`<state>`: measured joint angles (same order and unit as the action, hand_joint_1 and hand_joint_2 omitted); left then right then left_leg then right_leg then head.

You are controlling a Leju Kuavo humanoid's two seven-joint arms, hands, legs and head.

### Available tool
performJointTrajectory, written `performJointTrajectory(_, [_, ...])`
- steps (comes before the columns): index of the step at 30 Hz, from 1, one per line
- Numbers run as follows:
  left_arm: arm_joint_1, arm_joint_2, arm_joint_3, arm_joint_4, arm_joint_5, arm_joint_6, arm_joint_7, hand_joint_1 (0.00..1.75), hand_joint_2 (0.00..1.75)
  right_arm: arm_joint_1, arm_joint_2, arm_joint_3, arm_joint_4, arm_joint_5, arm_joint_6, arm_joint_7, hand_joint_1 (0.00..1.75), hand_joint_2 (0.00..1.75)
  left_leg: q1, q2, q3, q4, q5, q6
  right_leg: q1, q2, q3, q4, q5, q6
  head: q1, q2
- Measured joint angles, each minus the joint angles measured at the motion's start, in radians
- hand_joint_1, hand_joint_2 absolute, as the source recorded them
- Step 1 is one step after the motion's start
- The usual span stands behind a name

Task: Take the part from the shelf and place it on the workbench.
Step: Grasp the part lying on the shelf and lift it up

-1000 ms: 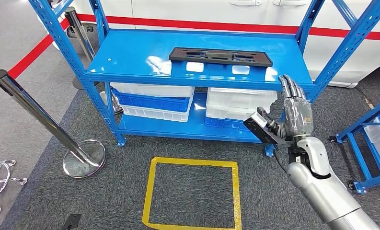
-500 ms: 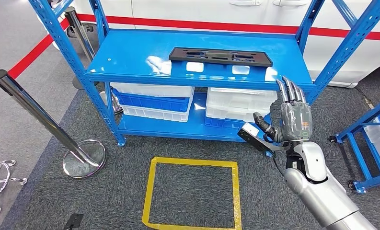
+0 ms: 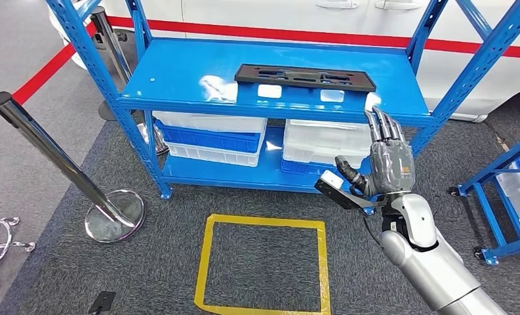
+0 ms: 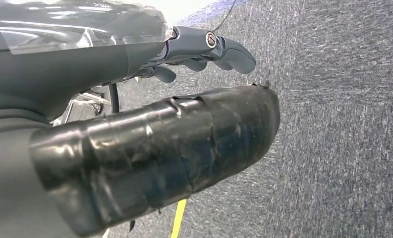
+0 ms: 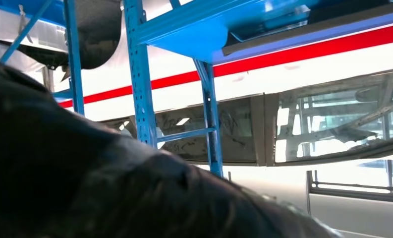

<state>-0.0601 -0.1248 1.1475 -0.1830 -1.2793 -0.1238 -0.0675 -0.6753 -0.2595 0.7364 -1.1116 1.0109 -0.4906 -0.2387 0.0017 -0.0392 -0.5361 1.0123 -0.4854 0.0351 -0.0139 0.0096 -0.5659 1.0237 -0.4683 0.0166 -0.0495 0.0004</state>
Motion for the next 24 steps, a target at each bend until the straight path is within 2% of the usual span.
performJointTrajectory(2, [-0.001, 0.0, -0.001, 0.0, -0.003, 0.0, -0.002, 0.0, 0.0, -0.003, 0.004, 0.0, -0.004, -0.003, 0.0, -0.003, 0.0, 1.31, 0.005, 0.003, 0.006, -0.017, 0.011, 0.013, 0.001, -0.003, -0.016, 0.032, -0.02, 0.004, 0.002, 0.0])
performJointTrajectory(3, [-0.001, 0.0, -0.003, 0.001, -0.005, 0.0, -0.004, 0.0, 0.0, -0.004, 0.007, 0.0, -0.005, -0.003, 0.0, -0.003, 0.0, 1.75, 0.007, 0.005, 0.008, -0.022, 0.014, 0.017, 0.001, -0.004, -0.041, 0.08, -0.045, 0.004, 0.003, 0.0])
performJointTrajectory(5, [-0.002, 0.0, -0.006, 0.001, -0.009, 0.0, -0.006, 0.0, 0.0, -0.001, 0.015, 0.003, -0.005, -0.005, 0.002, -0.004, 0.0, 1.75, 0.005, 0.006, 0.007, -0.023, 0.015, 0.021, 0.0, -0.004, -0.114, 0.214, -0.099, 0.005, 0.003, 0.0])
performJointTrajectory(6, [-0.002, 0.0, -0.007, 0.001, -0.01, 0.0, -0.006, 0.0, 0.0, 0.001, 0.017, 0.006, -0.005, -0.007, 0.004, -0.004, 0.0, 1.75, 0.004, 0.005, 0.008, -0.022, 0.013, 0.022, 0.0, -0.004, -0.145, 0.264, -0.108, 0.005, 0.003, 0.0])
performJointTrajectory(7, [-0.002, 0.0, -0.009, 0.001, -0.012, 0.0, -0.007, 0.0, 0.0, 0.003, 0.02, 0.009, -0.005, -0.009, 0.005, -0.004, 0.0, 1.31, 0.003, 0.004, 0.009, -0.02, 0.01, 0.021, 0.0, -0.004, -0.159, 0.278, -0.095, 0.005, 0.003, 0.0])
performJointTrajectory(8, [-0.002, 0.0, -0.01, 0.001, -0.013, 0.0, -0.007, 0.0, 0.0, 0.003, 0.023, 0.012, -0.005, -0.011, 0.006, -0.004, 0.0, 0.87, 0.003, 0.002, 0.011, -0.018, 0.007, 0.02, 0.0, -0.005, -0.156, 0.256, -0.066, 0.004, 0.003, 0.0])
performJointTrajectory(9, [-0.002, -0.001, -0.013, 0.001, -0.015, 0.0, -0.008, 0.0, 0.0, 0.002, 0.026, 0.013, -0.005, -0.013, 0.006, -0.004, 0.0, 0.44, 0.003, 0.0, 0.015, -0.015, 0.001, 0.018, 0.0, -0.004, -0.133, 0.194, -0.02, 0.001, 0.003, 0.0])
performJointTrajectory(10, [-0.002, -0.001, -0.016, 0.001, -0.017, 0.0, -0.008, 0.0, 0.0, 0.0, 0.029, 0.015, -0.004, -0.014, 0.006, -0.004, 0.0, 0.0, 0.003, -0.001, 0.017, -0.011, -0.006, 0.014, 0.001, -0.002, -0.105, 0.129, 0.014, -0.004, 0.003, 0.0])
performJointTrajectory(11, [-0.003, -0.002, -0.019, 0.001, -0.019, 0.0, -0.009, 0.0, 0.0, -0.001, 0.032, 0.016, -0.004, -0.016, 0.006, -0.004, 0.0, 0.0, 0.002, -0.003, 0.018, -0.007, -0.012, 0.01, 0.003, 0.0, -0.081, 0.074, 0.038, -0.008, 0.003, 0.0])
performJointTrajectory(12, [-0.004, -0.002, -0.022, 0.002, -0.02, 0.0, -0.009, 0.0, 0.0, -0.003, 0.035, 0.017, -0.003, -0.016, 0.006, -0.005, 0.0, 0.0, 0.002, -0.004, 0.016, -0.003, -0.017, 0.004, 0.006, 0.001, -0.065, 0.035, 0.047, -0.013, 0.003, 0.0])
performJointTrajectory(14, [-0.005, -0.003, -0.025, 0.003, -0.023, -0.001, -0.01, 0.0, 0.0, -0.005, 0.042, 0.018, -0.002, -0.017, 0.005, -0.007, 0.0, 0.0, 0.002, -0.005, 0.011, -0.001, -0.02, -0.007, 0.012, 0.003, -0.062, 0.019, 0.037, -0.021, 0.003, 0.0])
performJointTrajectory(15, [-0.005, -0.004, -0.026, 0.003, -0.024, -0.002, -0.01, 0.0, 0.0, -0.006, 0.045, 0.018, -0.002, -0.017, 0.005, -0.008, 0.0, 0.0, 0.002, -0.004, 0.011, -0.004, -0.022, -0.013, 0.01, 0.002, -0.059, 0.013, 0.034, -0.025, 0.003, 0.0])
performJointTrajectory(17, [-0.007, -0.005, -0.029, 0.003, -0.027, -0.003, -0.01, 0.0, 0.0, -0.007, 0.05, 0.018, -0.002, -0.017, 0.005, -0.009, 0.0, 0.87, 0.002, 0.007, 0.006, 0.016, -0.038, -0.023, 0.004, -0.001, -0.045, -0.001, 0.033, -0.033, 0.001, 0.0])
performJointTrajectory(18, [-0.008, -0.005, -0.031, 0.003, -0.029, -0.004, -0.01, 0.0, 0.0, -0.008, 0.052, 0.018, -0.002, -0.018, 0.006, -0.01, 0.0, 1.31, 0.002, 0.014, -0.014, 0.058, -0.058, -0.028, 0.001, -0.004, -0.037, -0.007, 0.031, -0.038, -0.001, 0.0])
performJointTrajectory(19, [-0.01, -0.005, -0.032, 0.003, -0.03, -0.004, -0.01, 0.0, 0.0, -0.009, 0.054, 0.018, -0.001, -0.018, 0.006, -0.01, 0.0, 1.75, 0.005, 0.022, -0.049, 0.121, -0.081, -0.033, 0.0, -0.006, -0.031, -0.01, 0.028, -0.042, -0.003, 0.0])
performJointTrajectory(21, [-0.012, -0.004, -0.034, 0.003, -0.031, -0.005, -0.012, 0.0, 0.0, -0.009, 0.058, 0.018, 0.003, -0.019, 0.006, -0.011, 0.0, 1.75, 0.012, 0.028, -0.133, 0.249, -0.112, -0.043, -0.001, -0.011, -0.022, -0.01, 0.02, -0.044, -0.005, 0.0])
performJointTrajectory(22, [-0.011, -0.004, -0.035, 0.003, -0.031, -0.006, -0.012, 0.0, 0.0, -0.008, 0.059, 0.018, 0.005, -0.02, 0.006, -0.012, 0.0, 1.75, 0.015, 0.029, -0.159, 0.273, -0.101, -0.047, -0.002, -0.012, -0.017, -0.009, 0.015, -0.043, -0.005, 0.0])
performJointTrajectory(23, [-0.01, -0.004, -0.037, 0.003, -0.031, -0.006, -0.013, 0.0, 0.0, -0.008, 0.06, 0.018, 0.007, -0.021, 0.006, -0.012, 0.0, 1.75, 0.019, 0.031, -0.165, 0.26, -0.071, -0.049, -0.003, -0.013, -0.011, -0.007, 0.009, -0.041, -0.005, 0.0])
performJointTrajectory(24, [-0.01, -0.003, -0.038, 0.003, -0.031, -0.006, -0.013, 0.0, 0.0, -0.009, 0.062, 0.018, 0.008, -0.022, 0.007, -0.012, 0.0, 1.75, 0.021, 0.034, -0.154, 0.211, -0.024, -0.052, -0.006, -0.014, -0.003, -0.004, 0.001, -0.037, -0.005, 0.0])
